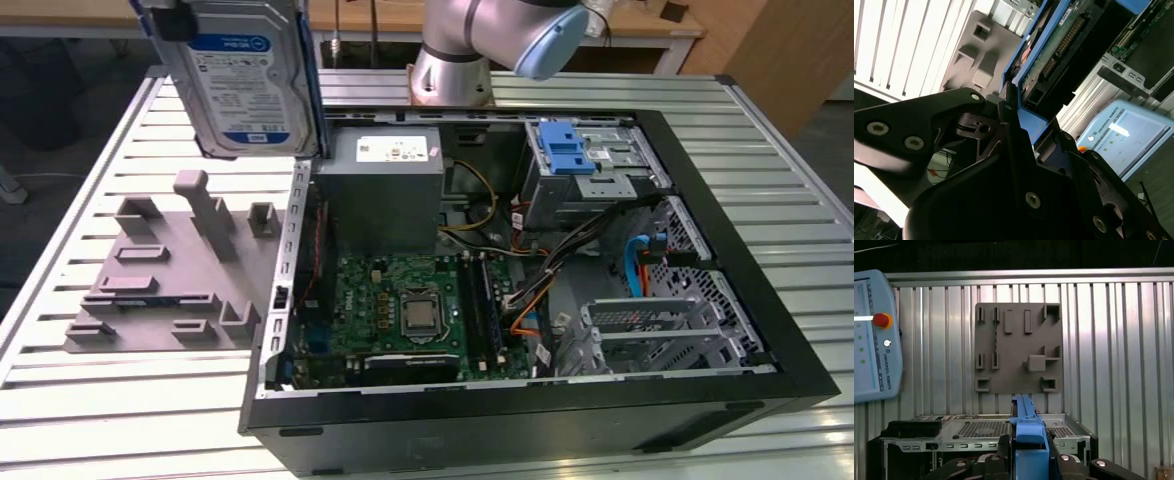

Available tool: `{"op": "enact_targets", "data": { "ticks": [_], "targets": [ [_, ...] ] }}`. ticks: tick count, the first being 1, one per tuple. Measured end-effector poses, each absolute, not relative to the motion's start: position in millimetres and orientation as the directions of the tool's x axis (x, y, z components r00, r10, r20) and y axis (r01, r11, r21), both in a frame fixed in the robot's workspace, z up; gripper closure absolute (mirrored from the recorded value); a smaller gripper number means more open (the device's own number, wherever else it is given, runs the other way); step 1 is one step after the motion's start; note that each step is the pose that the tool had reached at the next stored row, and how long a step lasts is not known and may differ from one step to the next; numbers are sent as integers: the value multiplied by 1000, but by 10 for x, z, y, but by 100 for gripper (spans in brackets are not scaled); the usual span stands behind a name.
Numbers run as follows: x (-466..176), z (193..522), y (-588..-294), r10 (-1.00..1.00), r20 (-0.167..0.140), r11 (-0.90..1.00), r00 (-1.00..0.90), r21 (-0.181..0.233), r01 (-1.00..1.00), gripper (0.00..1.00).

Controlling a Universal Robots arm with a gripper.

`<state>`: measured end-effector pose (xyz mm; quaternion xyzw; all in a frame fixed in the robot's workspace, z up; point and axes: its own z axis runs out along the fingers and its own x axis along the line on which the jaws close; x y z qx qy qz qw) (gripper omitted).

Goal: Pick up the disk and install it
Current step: 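Pick up the disk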

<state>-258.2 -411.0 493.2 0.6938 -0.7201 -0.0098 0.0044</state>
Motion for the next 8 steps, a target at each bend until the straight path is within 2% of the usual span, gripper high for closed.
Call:
{"op": "enact_targets", "data": {
  "ticks": [8],
  "targets": [
    [-2272,4932,-4149,-999,-7,37,-38,21,-999,64]
  ]
}}
